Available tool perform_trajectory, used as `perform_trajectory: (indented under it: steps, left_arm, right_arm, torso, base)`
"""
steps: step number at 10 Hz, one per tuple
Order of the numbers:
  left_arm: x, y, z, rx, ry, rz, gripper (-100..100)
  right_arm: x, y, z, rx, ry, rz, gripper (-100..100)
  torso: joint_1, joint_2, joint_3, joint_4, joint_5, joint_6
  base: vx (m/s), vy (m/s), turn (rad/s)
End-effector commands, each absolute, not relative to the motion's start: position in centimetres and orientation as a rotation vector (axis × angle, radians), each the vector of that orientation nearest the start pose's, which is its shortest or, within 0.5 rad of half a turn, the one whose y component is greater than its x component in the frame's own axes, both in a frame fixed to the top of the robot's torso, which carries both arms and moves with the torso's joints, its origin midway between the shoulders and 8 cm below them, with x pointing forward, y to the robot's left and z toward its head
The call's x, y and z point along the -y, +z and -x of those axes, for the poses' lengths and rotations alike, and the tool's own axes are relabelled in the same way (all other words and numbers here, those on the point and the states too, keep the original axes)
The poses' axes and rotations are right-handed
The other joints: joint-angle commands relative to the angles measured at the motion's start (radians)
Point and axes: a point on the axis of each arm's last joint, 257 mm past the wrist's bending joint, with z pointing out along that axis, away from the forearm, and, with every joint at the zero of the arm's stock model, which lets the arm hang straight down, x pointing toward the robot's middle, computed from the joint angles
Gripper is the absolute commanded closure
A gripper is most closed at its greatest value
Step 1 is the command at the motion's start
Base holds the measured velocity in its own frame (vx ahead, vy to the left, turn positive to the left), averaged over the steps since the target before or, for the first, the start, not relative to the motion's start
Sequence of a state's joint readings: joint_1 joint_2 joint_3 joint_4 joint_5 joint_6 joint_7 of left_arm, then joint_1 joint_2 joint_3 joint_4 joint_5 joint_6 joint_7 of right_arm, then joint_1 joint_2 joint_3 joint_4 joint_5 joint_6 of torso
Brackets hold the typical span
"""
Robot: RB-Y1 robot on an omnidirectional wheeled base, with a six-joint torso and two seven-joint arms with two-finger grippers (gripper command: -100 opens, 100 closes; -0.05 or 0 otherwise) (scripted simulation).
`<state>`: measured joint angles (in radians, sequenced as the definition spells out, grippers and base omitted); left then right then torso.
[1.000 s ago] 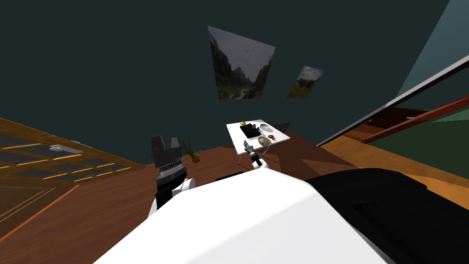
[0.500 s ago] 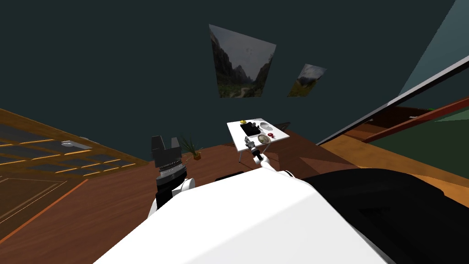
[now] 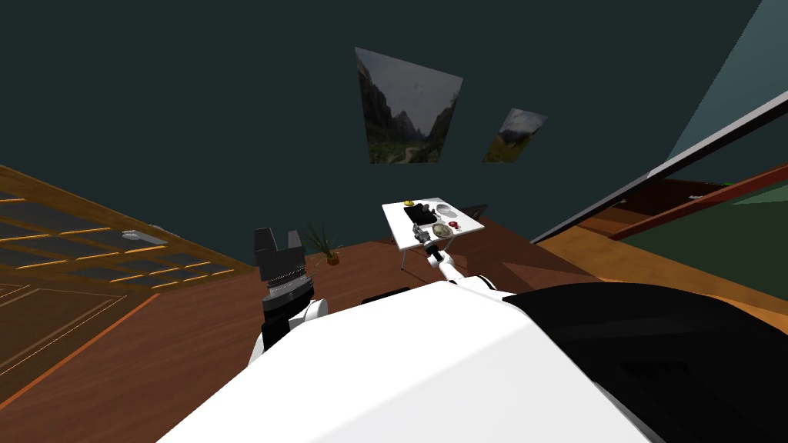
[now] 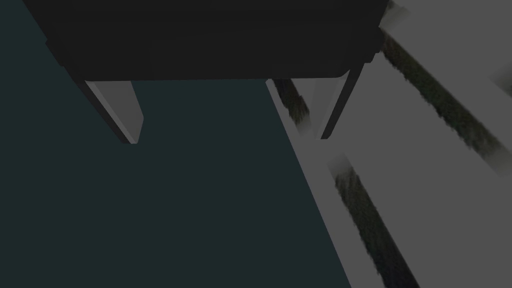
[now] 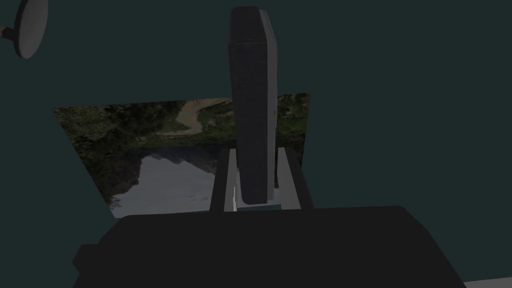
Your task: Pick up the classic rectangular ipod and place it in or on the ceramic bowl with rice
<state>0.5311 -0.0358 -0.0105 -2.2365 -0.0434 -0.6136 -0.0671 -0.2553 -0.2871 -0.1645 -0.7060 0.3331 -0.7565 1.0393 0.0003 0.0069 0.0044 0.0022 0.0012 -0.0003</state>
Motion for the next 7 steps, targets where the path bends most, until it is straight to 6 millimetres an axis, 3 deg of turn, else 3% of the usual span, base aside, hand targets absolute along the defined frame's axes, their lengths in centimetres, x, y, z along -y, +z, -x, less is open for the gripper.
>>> perform_trajectory:
  steps: [1, 5, 7]
  left_arm:
    - [-27.5, 1.6, -33.1, -0.597, -1.222, 0.597, 0]
    - [-27.5, 1.6, -33.1, -0.597, -1.222, 0.597, 0]
    - [-27.5, 1.6, -33.1, -0.597, -1.222, 0.597, 0]
  right_arm:
    - [34.8, -28.2, -55.7, -1.455, 0.101, 0.074, 100]
    - [37.3, -23.3, -58.8, -1.410, 0.104, 0.066, 100]
    - [38.1, -21.9, -59.6, -1.400, 0.105, 0.062, 100]
  torso:
    - [0.000, 0.000, 0.000, 0.000, 0.000, 0.000]
    - [-0.001, 0.001, 0.001, 0.001, 0.000, 0.000]
    - [-0.002, 0.003, 0.002, 0.001, 0.000, 0.000]
  base:
    - [-0.134, 0.022, 0.018]
    - [-0.123, 0.004, 0.018]
    - [-0.113, -0.013, 0.016]
